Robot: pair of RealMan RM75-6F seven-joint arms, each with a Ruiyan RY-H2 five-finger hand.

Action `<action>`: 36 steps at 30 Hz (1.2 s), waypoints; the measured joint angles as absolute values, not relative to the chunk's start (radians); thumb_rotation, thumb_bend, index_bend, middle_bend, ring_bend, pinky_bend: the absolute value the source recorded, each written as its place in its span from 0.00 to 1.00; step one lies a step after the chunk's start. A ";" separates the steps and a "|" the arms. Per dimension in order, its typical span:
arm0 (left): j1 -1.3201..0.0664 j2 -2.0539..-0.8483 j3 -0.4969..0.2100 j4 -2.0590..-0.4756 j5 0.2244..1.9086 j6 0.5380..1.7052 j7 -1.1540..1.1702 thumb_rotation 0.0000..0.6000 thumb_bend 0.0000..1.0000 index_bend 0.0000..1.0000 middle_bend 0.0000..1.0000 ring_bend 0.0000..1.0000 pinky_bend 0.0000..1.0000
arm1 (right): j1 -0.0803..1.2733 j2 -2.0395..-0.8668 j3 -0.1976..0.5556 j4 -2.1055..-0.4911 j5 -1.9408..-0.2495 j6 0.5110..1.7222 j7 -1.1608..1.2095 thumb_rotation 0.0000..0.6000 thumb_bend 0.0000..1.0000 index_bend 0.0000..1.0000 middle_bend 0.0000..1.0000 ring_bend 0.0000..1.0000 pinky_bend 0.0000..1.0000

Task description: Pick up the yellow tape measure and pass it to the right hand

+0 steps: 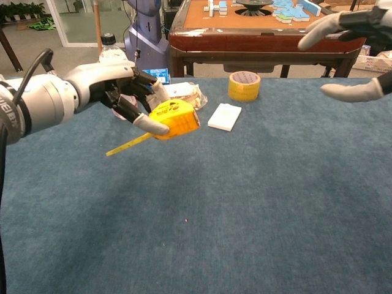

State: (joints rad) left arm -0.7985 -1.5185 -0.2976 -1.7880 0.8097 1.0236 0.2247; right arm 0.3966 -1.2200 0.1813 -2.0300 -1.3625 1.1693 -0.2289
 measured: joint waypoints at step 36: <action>-0.820 -1.508 -0.334 -1.909 0.723 1.122 0.276 1.00 0.07 0.52 0.52 0.31 0.00 | 0.658 -1.599 0.264 -1.887 -1.125 1.129 -0.424 1.00 0.39 0.10 0.02 0.00 0.00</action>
State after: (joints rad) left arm -0.8203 -1.5081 -0.3345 -1.9090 0.7228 1.1217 0.2761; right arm 0.6584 -1.5989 0.2638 -1.8869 -1.1253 1.1289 -0.4235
